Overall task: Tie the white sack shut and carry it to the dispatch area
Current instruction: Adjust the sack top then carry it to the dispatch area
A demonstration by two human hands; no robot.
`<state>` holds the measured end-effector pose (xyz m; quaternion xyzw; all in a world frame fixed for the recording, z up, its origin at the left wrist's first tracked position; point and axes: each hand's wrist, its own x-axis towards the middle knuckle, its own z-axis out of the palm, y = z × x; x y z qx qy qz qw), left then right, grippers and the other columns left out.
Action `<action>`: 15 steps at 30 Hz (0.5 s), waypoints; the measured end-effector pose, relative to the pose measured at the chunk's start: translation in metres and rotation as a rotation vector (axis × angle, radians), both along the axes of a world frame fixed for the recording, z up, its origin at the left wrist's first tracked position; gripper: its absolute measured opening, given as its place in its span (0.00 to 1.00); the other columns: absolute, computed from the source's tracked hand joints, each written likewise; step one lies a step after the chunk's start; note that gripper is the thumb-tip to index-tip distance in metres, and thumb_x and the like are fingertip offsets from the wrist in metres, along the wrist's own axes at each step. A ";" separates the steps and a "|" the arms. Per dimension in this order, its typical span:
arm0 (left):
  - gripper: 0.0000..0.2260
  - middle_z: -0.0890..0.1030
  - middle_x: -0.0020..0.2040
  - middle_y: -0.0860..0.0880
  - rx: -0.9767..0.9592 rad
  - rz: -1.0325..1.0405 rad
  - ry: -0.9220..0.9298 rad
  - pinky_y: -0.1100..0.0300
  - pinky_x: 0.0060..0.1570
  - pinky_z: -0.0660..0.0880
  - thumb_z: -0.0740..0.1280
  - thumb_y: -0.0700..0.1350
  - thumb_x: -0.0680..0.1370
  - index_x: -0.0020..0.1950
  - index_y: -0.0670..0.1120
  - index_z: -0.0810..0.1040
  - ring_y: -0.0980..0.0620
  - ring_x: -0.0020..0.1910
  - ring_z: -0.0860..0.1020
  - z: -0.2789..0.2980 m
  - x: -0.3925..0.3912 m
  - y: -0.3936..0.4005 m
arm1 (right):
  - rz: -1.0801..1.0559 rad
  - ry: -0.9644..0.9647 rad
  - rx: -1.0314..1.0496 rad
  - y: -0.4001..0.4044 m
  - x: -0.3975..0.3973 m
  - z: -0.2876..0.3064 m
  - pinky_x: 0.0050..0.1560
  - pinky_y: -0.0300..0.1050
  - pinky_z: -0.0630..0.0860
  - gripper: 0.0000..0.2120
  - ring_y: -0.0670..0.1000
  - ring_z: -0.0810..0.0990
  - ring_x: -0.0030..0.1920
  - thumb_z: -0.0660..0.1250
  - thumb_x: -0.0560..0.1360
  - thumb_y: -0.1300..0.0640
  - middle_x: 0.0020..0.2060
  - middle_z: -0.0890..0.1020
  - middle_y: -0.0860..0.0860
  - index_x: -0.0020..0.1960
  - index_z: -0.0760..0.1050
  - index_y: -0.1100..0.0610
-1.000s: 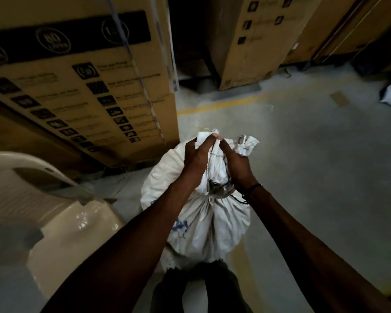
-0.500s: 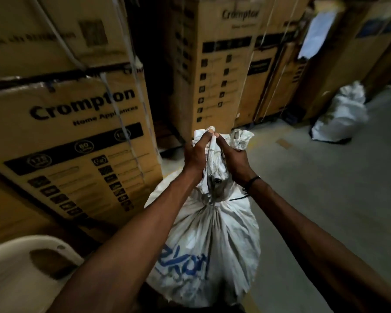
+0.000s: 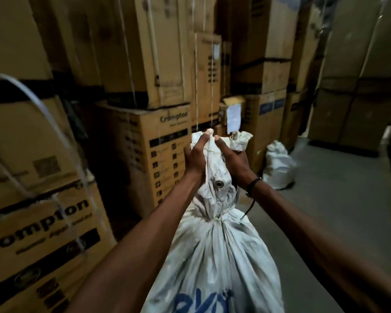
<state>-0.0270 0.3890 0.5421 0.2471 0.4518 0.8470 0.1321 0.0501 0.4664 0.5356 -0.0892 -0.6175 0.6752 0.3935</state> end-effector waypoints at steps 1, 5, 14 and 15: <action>0.11 0.88 0.55 0.42 0.009 -0.010 0.019 0.39 0.63 0.80 0.72 0.46 0.77 0.56 0.43 0.88 0.42 0.57 0.86 0.012 0.003 0.012 | -0.020 0.006 0.020 0.011 0.002 0.011 0.59 0.58 0.82 0.16 0.57 0.87 0.54 0.77 0.72 0.42 0.50 0.89 0.57 0.50 0.86 0.54; 0.10 0.88 0.55 0.41 0.063 -0.042 0.048 0.39 0.65 0.79 0.73 0.47 0.76 0.52 0.43 0.88 0.40 0.58 0.85 0.052 0.007 0.065 | -0.096 0.082 0.072 0.062 0.006 0.050 0.46 0.48 0.78 0.10 0.48 0.81 0.41 0.76 0.77 0.50 0.37 0.84 0.48 0.39 0.82 0.52; 0.16 0.84 0.60 0.35 0.178 -0.184 0.101 0.32 0.66 0.75 0.74 0.49 0.74 0.57 0.41 0.86 0.34 0.61 0.82 0.111 0.002 0.197 | -0.158 0.180 0.172 0.189 0.011 0.108 0.43 0.42 0.82 0.12 0.48 0.87 0.44 0.74 0.78 0.52 0.45 0.88 0.53 0.53 0.84 0.62; 0.14 0.84 0.60 0.35 0.181 -0.178 0.097 0.33 0.65 0.76 0.73 0.48 0.75 0.56 0.41 0.86 0.34 0.61 0.83 0.116 0.004 0.212 | -0.172 0.182 0.178 0.205 0.013 0.113 0.45 0.45 0.83 0.14 0.51 0.88 0.47 0.75 0.78 0.51 0.47 0.88 0.54 0.55 0.84 0.63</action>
